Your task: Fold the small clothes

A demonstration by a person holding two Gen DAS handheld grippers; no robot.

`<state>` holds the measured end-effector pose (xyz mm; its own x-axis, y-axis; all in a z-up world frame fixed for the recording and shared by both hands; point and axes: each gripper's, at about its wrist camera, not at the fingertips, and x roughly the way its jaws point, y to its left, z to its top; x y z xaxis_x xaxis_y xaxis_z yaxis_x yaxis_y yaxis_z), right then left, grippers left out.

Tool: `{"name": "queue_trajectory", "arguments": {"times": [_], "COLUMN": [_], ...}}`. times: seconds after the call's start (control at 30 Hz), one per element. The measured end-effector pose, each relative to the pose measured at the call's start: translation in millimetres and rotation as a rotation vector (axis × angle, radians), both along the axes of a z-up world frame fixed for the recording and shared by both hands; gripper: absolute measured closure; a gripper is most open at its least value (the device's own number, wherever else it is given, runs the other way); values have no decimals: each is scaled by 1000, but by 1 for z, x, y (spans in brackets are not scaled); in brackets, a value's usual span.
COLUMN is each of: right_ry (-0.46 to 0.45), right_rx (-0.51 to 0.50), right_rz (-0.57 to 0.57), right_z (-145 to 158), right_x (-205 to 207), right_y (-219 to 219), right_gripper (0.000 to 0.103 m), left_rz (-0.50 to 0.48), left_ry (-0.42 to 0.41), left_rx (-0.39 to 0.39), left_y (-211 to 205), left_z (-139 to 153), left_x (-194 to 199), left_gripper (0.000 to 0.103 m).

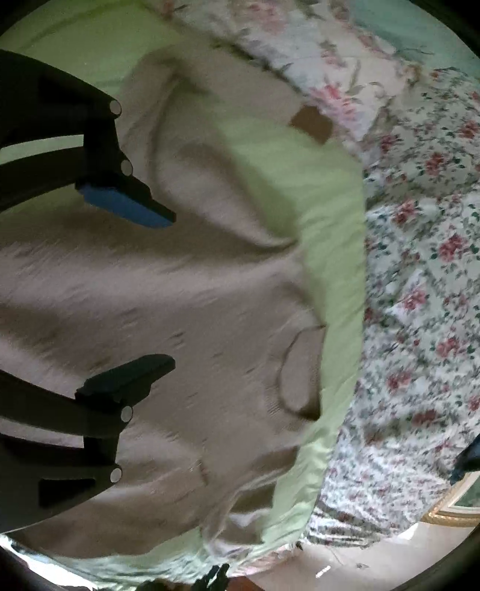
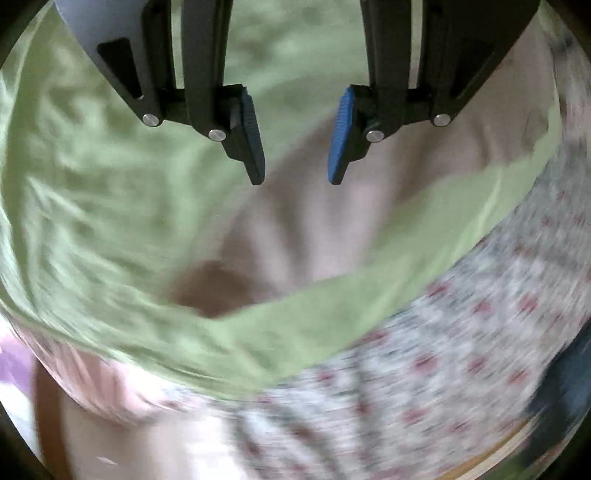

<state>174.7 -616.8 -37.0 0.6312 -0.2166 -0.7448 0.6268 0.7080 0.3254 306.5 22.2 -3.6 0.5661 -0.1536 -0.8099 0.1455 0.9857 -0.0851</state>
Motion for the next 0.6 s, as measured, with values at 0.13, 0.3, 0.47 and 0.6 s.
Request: {"name": "queue_trajectory", "arguments": {"times": [0.13,0.3,0.47,0.6], "right_ry": [-24,-60,-67,-81], "right_rx": [46,104,87,23], "right_rz": [-113,-169,-110,-36], "right_z": [-11,-23,-26,-7], "right_x": [-8,5,37,45], "right_y": [-49,-86,-88,-57], "right_gripper": [66,66,81,97], "left_rz": [7,16,28,23], "left_ry": [41,107,146,135], "left_rx": [-17,-52,-78,-101], "left_y": [-13,-24,-31,-34], "left_z": [-17,-40,-53,-48], "left_x": [-27,-50,-59,-62], "left_gripper": [31,31,31,31]}}
